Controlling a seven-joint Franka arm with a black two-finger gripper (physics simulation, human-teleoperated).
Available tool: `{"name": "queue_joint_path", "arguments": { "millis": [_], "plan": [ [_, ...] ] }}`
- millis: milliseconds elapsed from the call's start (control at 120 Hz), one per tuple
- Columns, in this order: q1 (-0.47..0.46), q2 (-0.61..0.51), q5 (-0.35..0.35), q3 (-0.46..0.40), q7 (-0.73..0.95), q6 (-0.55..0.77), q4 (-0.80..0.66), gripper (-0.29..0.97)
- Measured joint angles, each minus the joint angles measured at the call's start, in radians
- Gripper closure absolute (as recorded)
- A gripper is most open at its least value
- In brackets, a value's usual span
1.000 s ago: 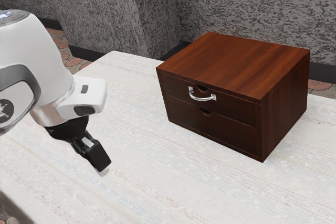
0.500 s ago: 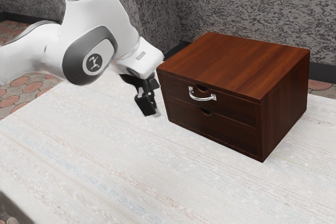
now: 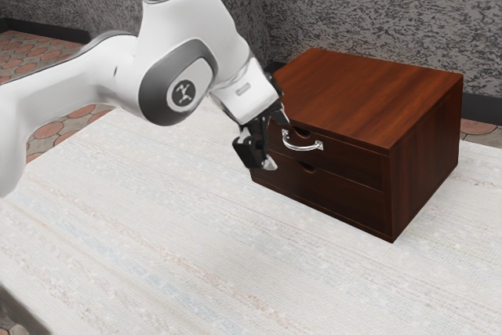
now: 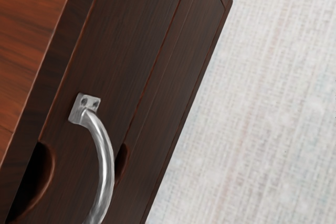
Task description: Pull the drawer handle with one arm to open the drawer
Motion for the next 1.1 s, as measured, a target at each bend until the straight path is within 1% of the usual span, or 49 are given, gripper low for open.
{"name": "queue_joint_path", "arguments": {
  "millis": [200,417,742,933,1025,1058,1100],
  "plan": [
    [0.011,-0.003,-0.017,-0.007,0.064,-0.004,-0.012,0.00],
    [-0.004,0.017,-0.022,-0.012,0.113,-0.011,-0.027,0.00],
    [0.020,0.037,-0.022,-0.003,0.158,-0.004,-0.025,0.00],
    [0.017,0.040,-0.020,-0.002,0.174,0.001,-0.016,0.00],
    [0.016,0.063,-0.019,-0.002,0.180,0.010,-0.012,0.00],
    [0.016,0.075,-0.018,-0.002,0.182,0.015,-0.006,-0.03],
    [0.016,0.085,-0.017,-0.002,0.184,0.022,-0.001,-0.01]
  ]
}}
